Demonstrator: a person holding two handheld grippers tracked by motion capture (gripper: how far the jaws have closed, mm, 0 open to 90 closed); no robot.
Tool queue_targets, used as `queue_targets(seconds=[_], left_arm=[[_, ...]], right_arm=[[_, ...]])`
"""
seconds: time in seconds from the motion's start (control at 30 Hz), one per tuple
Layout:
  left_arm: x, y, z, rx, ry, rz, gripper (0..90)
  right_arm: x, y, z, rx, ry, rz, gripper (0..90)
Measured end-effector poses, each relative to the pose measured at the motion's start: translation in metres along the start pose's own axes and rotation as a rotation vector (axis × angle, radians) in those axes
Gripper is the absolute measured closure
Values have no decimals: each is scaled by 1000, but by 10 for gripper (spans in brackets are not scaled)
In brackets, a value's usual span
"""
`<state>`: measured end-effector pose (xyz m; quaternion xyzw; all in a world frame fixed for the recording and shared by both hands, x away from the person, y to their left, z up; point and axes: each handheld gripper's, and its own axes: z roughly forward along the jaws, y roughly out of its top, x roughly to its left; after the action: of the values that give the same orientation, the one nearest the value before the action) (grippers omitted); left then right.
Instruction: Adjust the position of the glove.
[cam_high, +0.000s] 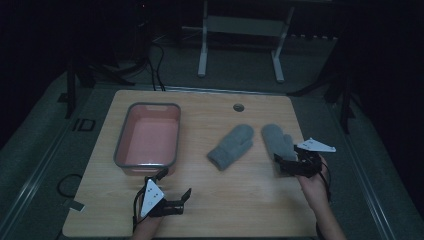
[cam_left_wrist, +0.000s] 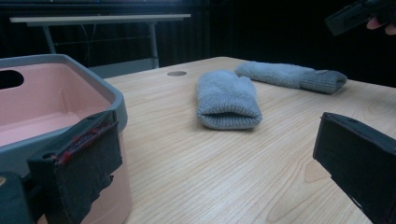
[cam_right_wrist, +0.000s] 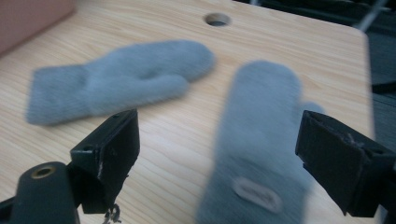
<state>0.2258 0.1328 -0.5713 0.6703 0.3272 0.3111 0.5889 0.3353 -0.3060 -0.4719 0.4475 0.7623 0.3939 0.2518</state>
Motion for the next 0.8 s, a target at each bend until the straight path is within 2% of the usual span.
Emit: queue_targets(seconds=[0.2,0.33,0.37,0.47,0.53,0.6,0.73,0.8], left_arm=[[-2,0,1,6,-5,17,13],[-1,0,1,8,-6,13,13],[-1,0,1,7,-7,13,13],[-1,0,1,7,-8,15,13],[-1,1,1,8,-11,14,13],[-1,1,1,8,-11,13,12],[-1,1,1,7,-15,13,13],[-1,1,2,7,-17,12,13]], right_arm=[[13,16,17,-3,41,-39,138],[21,28,37,-7,67,-74,138],[21,28,37,-7,67,-74,138],[25,35,51,3,99,-65,142],[30,42,66,17,159,-50,140],[33,44,71,26,166,-57,140],[41,49,91,56,217,-45,155],[46,51,101,71,215,-49,177]])
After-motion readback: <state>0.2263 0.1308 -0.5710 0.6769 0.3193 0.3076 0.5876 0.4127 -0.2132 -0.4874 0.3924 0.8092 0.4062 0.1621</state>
